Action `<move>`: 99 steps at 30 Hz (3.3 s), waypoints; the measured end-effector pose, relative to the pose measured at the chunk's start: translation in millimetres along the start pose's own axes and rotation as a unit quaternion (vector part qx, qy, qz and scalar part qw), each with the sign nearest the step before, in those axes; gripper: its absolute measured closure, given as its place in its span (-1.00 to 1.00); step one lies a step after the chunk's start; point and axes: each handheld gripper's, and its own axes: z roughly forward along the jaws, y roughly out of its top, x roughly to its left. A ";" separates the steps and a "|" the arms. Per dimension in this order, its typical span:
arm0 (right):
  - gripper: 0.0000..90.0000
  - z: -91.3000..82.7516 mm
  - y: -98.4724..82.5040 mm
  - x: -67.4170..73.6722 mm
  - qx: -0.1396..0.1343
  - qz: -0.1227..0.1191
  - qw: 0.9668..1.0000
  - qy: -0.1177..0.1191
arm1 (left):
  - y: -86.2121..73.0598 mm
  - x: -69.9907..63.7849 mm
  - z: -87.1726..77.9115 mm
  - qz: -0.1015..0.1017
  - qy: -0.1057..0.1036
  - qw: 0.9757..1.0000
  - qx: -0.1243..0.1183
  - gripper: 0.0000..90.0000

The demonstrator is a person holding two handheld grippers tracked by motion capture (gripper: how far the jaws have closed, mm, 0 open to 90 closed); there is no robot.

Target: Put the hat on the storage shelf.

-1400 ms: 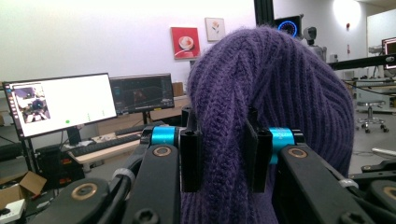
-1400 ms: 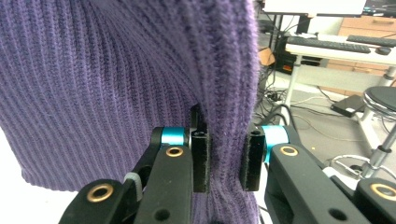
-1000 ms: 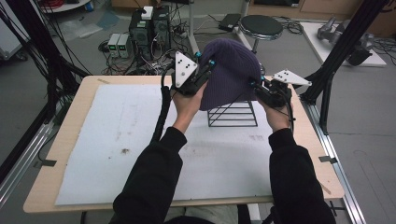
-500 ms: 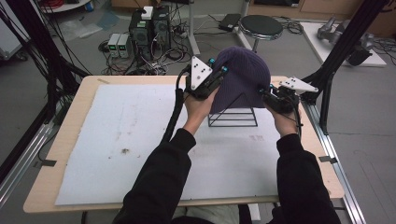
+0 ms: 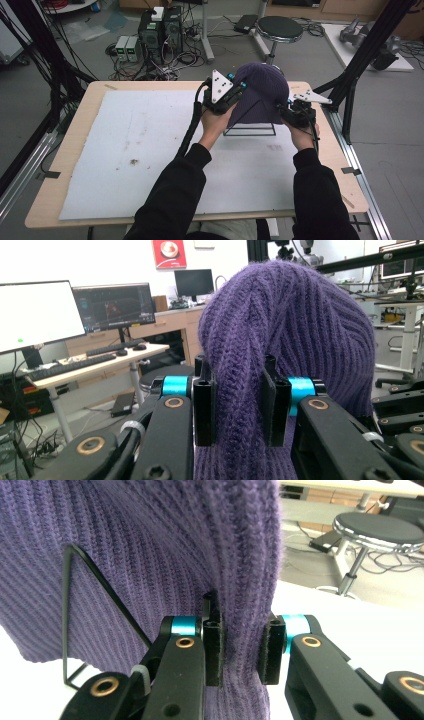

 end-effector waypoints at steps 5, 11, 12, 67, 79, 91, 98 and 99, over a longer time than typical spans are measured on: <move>0.73 5.2 -8.7 -0.8 0.020 0.002 1.000 -0.004 | -8.3 -4.3 0.1 0.003 0.000 1.000 0.010 0.61; 0.73 7.8 -13.8 -1.4 0.032 0.006 0.999 -0.007 | -14.9 -6.2 0.9 0.000 0.001 1.000 0.020 0.61; 0.73 8.4 -14.6 -1.5 0.034 0.008 0.999 -0.008 | -15.4 -6.6 1.2 0.002 0.000 1.000 0.021 0.61; -0.32 -21.7 -8.3 14.2 -0.020 0.003 0.999 -0.037 | -23.2 13.0 -24.1 -0.035 0.030 0.998 0.030 -0.17; -0.46 -38.0 -3.2 25.3 -0.059 -0.001 0.997 -0.040 | -14.0 46.6 -76.3 -0.027 0.072 0.997 0.009 -0.22; -0.73 -43.7 -0.4 27.2 -0.121 0.026 0.991 -0.052 | -5.2 90.9 -129.8 -0.040 0.138 0.990 -0.008 -0.37; -0.74 -53.1 -0.5 32.5 -0.146 0.017 0.988 -0.045 | -6.4 99.5 -157.5 -0.041 0.152 0.987 -0.020 -0.41; -0.74 -54.6 -0.8 33.5 -0.146 0.018 0.988 -0.045 | -7.1 100.0 -160.7 -0.040 0.155 0.987 -0.021 -0.42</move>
